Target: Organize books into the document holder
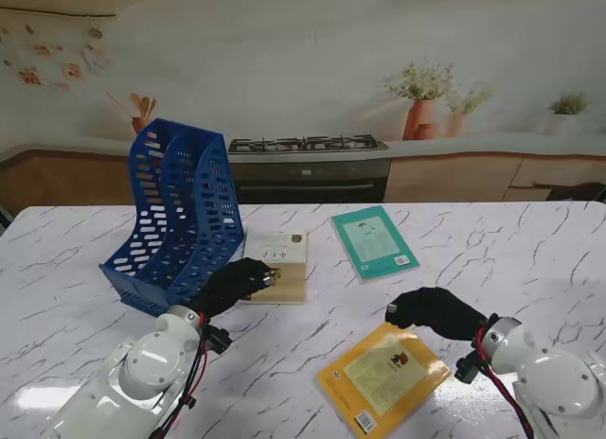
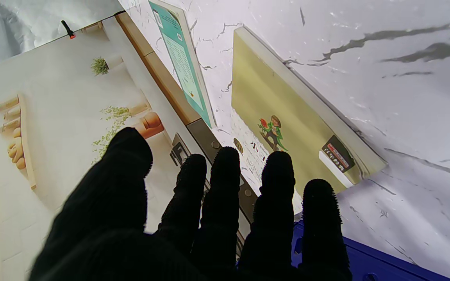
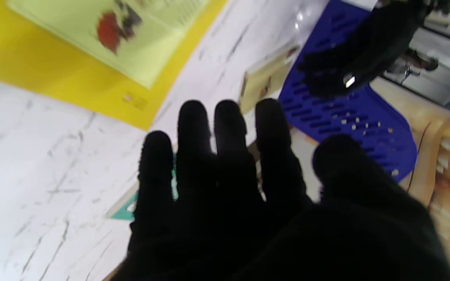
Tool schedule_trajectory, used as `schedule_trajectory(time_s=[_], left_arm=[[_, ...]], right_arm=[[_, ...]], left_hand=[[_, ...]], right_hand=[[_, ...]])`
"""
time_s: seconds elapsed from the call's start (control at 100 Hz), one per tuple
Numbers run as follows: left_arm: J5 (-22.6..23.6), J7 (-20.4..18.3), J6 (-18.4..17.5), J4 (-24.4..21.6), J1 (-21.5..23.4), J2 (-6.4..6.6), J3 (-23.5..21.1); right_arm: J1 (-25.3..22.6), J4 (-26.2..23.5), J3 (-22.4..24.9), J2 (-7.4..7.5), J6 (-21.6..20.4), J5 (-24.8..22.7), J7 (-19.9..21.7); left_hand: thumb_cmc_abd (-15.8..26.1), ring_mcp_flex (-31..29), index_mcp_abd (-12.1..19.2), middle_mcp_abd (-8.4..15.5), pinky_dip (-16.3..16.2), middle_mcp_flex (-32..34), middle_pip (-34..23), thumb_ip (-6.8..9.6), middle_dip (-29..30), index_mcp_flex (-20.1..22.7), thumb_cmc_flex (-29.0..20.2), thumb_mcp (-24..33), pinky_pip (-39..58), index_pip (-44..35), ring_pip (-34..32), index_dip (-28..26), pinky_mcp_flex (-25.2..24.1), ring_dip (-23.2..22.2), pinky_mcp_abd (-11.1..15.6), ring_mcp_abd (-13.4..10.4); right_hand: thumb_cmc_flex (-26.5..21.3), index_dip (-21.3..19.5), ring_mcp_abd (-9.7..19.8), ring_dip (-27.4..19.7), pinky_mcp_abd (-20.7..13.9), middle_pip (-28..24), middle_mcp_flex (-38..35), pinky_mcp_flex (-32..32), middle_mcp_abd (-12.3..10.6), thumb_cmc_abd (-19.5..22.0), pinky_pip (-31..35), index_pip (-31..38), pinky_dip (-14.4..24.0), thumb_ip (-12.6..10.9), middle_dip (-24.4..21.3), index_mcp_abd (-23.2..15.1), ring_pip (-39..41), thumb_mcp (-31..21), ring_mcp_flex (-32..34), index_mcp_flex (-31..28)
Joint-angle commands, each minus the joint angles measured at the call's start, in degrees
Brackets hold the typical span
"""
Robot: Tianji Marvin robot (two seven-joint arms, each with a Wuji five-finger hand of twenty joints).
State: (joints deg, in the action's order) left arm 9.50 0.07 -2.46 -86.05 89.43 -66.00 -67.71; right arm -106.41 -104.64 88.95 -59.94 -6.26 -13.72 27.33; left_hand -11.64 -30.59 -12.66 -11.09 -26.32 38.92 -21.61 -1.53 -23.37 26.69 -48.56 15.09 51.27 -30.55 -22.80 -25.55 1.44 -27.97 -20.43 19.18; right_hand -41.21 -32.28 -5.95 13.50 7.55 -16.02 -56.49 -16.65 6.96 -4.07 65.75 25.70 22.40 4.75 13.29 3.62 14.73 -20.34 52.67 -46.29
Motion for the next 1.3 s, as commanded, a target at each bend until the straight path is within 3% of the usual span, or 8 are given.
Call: schedule_trajectory(time_s=[0.0, 0.19, 0.27, 0.3, 0.39, 0.52, 0.74, 1.29], left_arm=[[-0.22, -0.53, -1.48, 0.18, -0.25, -0.16, 0.22], [-0.08, -0.32, -1.71, 0.28, -0.48, -0.21, 0.38], [-0.11, -0.43, -1.68, 0.21, -0.5, -0.18, 0.42], [-0.11, -0.42, -1.69, 0.18, -0.5, -0.19, 0.46], [-0.03, -0.24, -1.78, 0.04, -0.47, -0.22, 0.56], [0.2, 0.32, -1.65, -0.4, -0.23, -0.31, 0.46], [-0.03, 0.73, -1.24, -0.78, 0.11, -0.42, 0.3], [-0.27, 1.4, 0.18, -1.99, 1.42, -0.58, 0.06]], right_arm=[[-1.41, 0.08, -0.1, 1.3, 0.34, 0.05, 2.56], [-1.85, 0.59, -0.57, 3.04, 3.29, -1.92, 10.25], [-0.7, 1.65, -1.74, 3.85, 4.36, -2.13, 13.67], [-0.04, 2.16, -2.34, 4.12, 4.71, -2.42, 14.83], [1.8, 3.52, -4.22, 4.69, 5.18, -4.03, 16.72], [4.28, 5.37, -6.79, 5.12, 4.59, -6.52, 17.8], [9.75, 9.24, -11.86, 5.97, 5.37, -8.81, 20.86], [17.96, 17.93, -21.7, 5.29, -0.7, -9.45, 15.14]], left_hand=[[-0.15, -1.85, 2.19, 1.54, -0.91, 0.99, -0.64, 0.55, -0.59, 0.73, 0.53, -1.75, 1.94, 0.52, -1.04, 0.1, -0.03, -0.42, 1.04, -1.05], [0.04, -1.84, 2.07, 1.43, -0.85, 0.99, -0.66, 0.59, -0.59, 0.76, 0.41, -2.06, 1.79, 0.58, -1.05, 0.13, -0.16, -0.44, 1.1, -1.09], [0.15, -1.84, 2.02, 1.41, -0.82, 0.93, -0.64, 0.6, -0.59, 0.76, 0.38, -2.18, 1.74, 0.6, -1.07, 0.14, -0.19, -0.46, 1.1, -0.97], [0.13, -1.92, 2.06, 1.46, -0.81, 0.98, -0.68, 0.61, -0.6, 0.8, 0.35, -2.25, 1.73, 0.58, -1.14, 0.13, -0.17, -0.49, 1.11, -1.09], [0.26, -1.91, 2.06, 1.42, -0.79, 0.92, -0.67, 0.63, -0.6, 0.76, 0.35, -2.37, 1.7, 0.59, -1.16, 0.14, -0.19, -0.5, 1.16, -1.1], [0.42, -1.96, 2.05, 1.44, -0.77, 0.95, -0.68, 0.65, -0.59, 0.77, 0.28, -2.56, 1.67, 0.6, -1.17, 0.15, -0.18, -0.5, 1.18, -1.1], [0.57, -1.97, 1.98, 1.35, -0.72, 1.01, -0.68, 0.68, -0.58, 0.87, 0.17, -2.87, 1.57, 0.62, -1.21, 0.18, -0.24, -0.53, 1.22, -1.0], [1.21, -2.06, 1.76, 1.15, -0.73, 1.08, -0.62, 0.77, -0.54, 0.98, 0.01, -3.5, 1.61, 0.81, -1.37, 0.28, -0.28, -0.61, 1.21, -0.79]], right_hand=[[-0.43, 1.26, 0.08, -1.79, 15.94, 0.51, 1.56, 1.37, 1.03, 3.49, -0.5, -0.22, -1.21, 0.59, -1.45, 1.8, -1.32, -1.13, -2.09, -1.29], [-1.75, 1.86, -0.11, -3.76, 11.43, 2.65, 5.47, 4.94, 2.54, 5.63, -3.61, -3.32, -2.92, 0.32, -3.26, 4.58, -3.6, -1.22, -6.51, 1.13], [-6.11, 1.52, 0.45, -4.92, 5.12, 4.2, 8.3, 7.7, 3.0, 8.21, -6.17, -5.75, -4.7, -0.01, -4.22, 5.74, -5.37, 4.6, -9.55, 3.31], [-17.2, 1.25, 0.87, -5.35, 1.71, 5.07, 9.66, 9.07, 3.23, 13.31, -7.24, -6.71, -5.3, -0.21, -4.59, 6.31, -6.37, 20.73, -10.95, 4.48], [-19.27, 1.84, 2.0, -6.08, -4.83, 6.6, 11.62, 11.84, 3.06, 14.87, -9.88, -8.07, -6.44, -0.43, -5.27, 7.08, -7.92, 22.07, -13.18, 6.23], [-20.4, 2.66, 2.98, -6.72, -8.54, 9.14, 13.21, 14.85, 3.05, 15.65, -12.77, -9.62, -7.82, -0.44, -6.53, 7.75, -9.24, 22.27, -15.98, 7.74], [-20.56, 3.21, 3.08, -7.09, -9.77, 11.15, 14.03, 16.4, 3.24, 16.35, -13.98, -10.65, -8.53, -0.39, -7.55, 8.18, -9.93, 22.53, -17.51, 8.86], [-21.06, 3.74, 3.4, -7.9, -10.47, 14.22, 12.3, 16.5, 3.0, 16.23, -13.67, -10.89, -8.7, -0.48, -9.22, 8.35, -11.08, 22.44, -16.87, 8.5]])
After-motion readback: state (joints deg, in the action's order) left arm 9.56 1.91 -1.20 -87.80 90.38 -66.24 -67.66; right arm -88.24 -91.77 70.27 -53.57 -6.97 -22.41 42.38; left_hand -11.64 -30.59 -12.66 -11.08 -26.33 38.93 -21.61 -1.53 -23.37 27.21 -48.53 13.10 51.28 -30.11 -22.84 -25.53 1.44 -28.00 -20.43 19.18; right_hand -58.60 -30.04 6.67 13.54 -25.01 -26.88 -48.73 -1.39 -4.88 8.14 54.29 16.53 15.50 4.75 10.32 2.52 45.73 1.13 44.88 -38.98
